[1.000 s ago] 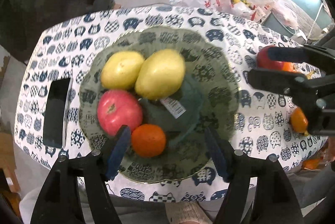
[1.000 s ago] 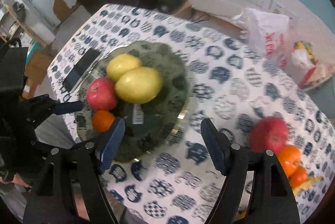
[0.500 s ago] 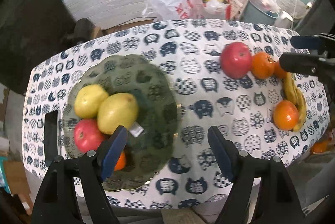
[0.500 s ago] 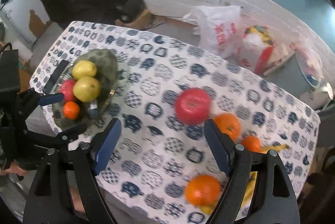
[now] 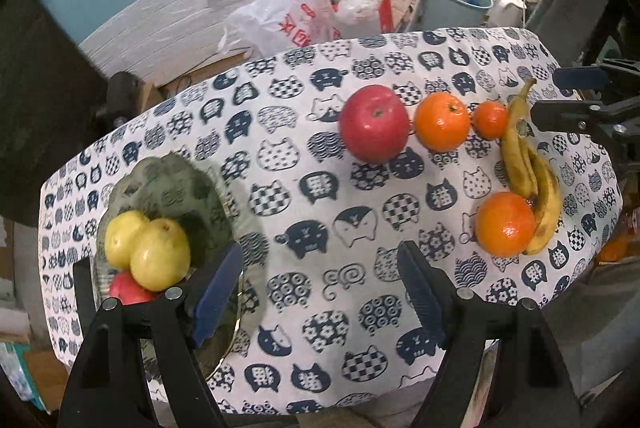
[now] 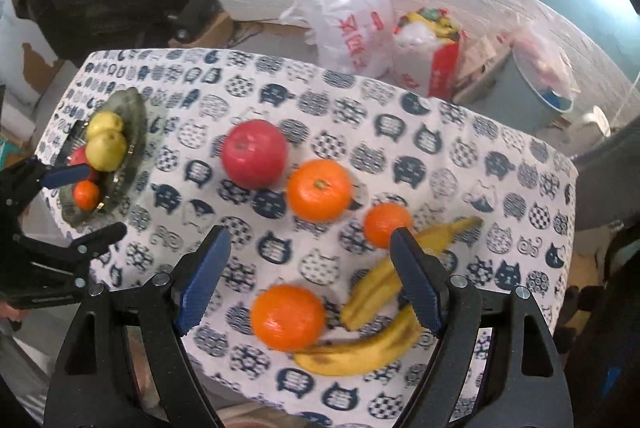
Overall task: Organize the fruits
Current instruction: 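Move both grippers back toward the remaining fruit beside the bananas, then grasp the red apple with the left gripper while the right gripper grasps a tangerine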
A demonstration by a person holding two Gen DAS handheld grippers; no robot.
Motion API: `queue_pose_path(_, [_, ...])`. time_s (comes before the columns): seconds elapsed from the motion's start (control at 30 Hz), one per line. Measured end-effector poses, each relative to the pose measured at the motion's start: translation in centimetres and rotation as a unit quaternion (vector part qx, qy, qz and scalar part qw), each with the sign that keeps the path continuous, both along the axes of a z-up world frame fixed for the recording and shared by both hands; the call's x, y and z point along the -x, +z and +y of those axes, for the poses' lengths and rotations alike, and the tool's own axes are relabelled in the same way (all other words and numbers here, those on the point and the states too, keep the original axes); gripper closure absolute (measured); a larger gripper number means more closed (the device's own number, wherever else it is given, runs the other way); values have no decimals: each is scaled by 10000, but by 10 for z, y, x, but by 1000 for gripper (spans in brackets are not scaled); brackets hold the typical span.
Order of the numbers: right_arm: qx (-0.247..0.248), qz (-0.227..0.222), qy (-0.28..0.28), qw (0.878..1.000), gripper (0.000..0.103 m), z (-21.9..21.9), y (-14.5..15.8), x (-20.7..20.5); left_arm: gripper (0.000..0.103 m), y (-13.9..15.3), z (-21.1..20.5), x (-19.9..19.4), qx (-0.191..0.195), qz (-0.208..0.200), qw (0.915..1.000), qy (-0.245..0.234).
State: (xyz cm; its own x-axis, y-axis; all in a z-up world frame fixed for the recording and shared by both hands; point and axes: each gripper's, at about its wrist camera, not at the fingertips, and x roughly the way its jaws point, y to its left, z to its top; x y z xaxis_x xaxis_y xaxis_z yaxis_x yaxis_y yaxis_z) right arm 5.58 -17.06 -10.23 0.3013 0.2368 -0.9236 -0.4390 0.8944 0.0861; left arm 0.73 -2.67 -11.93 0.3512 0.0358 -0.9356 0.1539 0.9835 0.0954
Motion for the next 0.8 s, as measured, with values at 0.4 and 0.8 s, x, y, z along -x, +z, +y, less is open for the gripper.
queue_pose_path(0.4, [332, 232, -166, 9990, 21, -27, -50, -38, 20, -34, -11, -40, 31, 279, 9996, -5])
queue_pose_path(0.8, [735, 512, -5, 9960, 22, -29, -104, -64, 20, -59, -10, -81, 292, 479, 9984, 32])
